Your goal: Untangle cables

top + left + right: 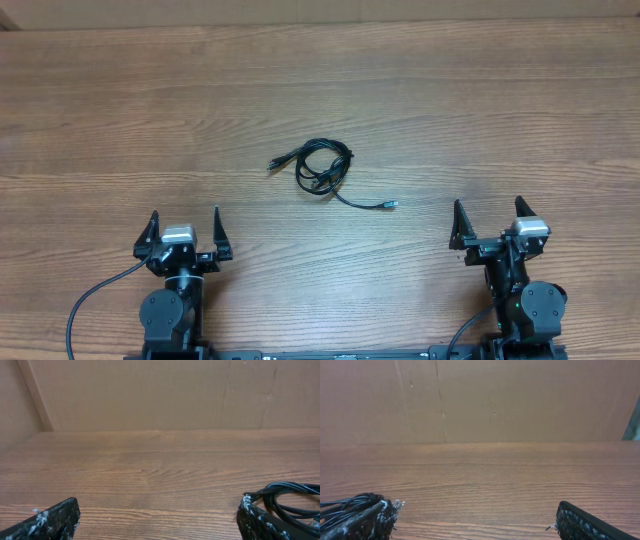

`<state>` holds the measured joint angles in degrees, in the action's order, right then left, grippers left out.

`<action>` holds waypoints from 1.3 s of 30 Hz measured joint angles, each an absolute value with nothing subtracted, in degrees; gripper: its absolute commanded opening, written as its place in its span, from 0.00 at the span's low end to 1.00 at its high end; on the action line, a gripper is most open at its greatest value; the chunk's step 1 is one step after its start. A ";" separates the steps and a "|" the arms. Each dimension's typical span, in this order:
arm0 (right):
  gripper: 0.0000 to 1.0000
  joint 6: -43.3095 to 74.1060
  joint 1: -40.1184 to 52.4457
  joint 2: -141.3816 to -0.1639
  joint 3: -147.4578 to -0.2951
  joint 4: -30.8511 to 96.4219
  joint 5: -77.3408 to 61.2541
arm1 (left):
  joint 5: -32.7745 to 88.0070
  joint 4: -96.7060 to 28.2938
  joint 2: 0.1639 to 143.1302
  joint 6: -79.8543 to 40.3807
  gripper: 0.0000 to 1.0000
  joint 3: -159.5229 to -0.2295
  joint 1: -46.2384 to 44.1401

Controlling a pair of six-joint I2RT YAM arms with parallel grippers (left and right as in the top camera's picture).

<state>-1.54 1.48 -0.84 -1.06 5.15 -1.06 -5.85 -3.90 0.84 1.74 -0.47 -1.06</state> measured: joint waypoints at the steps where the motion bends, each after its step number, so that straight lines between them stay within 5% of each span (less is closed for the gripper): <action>1: 1.00 -1.52 1.50 -0.84 -1.06 5.17 -1.06 | -5.82 -3.90 0.84 1.74 1.00 -0.47 -1.06; 25: 1.00 -1.52 1.48 -0.84 -1.06 3.66 2.17 | -4.89 -2.87 0.84 1.74 1.00 -0.47 -1.06; 31: 1.00 -1.52 1.48 -0.84 -1.21 -0.69 -1.32 | 1.50 5.23 0.84 1.69 0.99 -0.58 -1.08; 39: 1.00 -1.52 1.48 -0.89 -14.79 3.88 -6.66 | 5.65 -1.37 0.84 0.60 1.00 -12.12 -1.08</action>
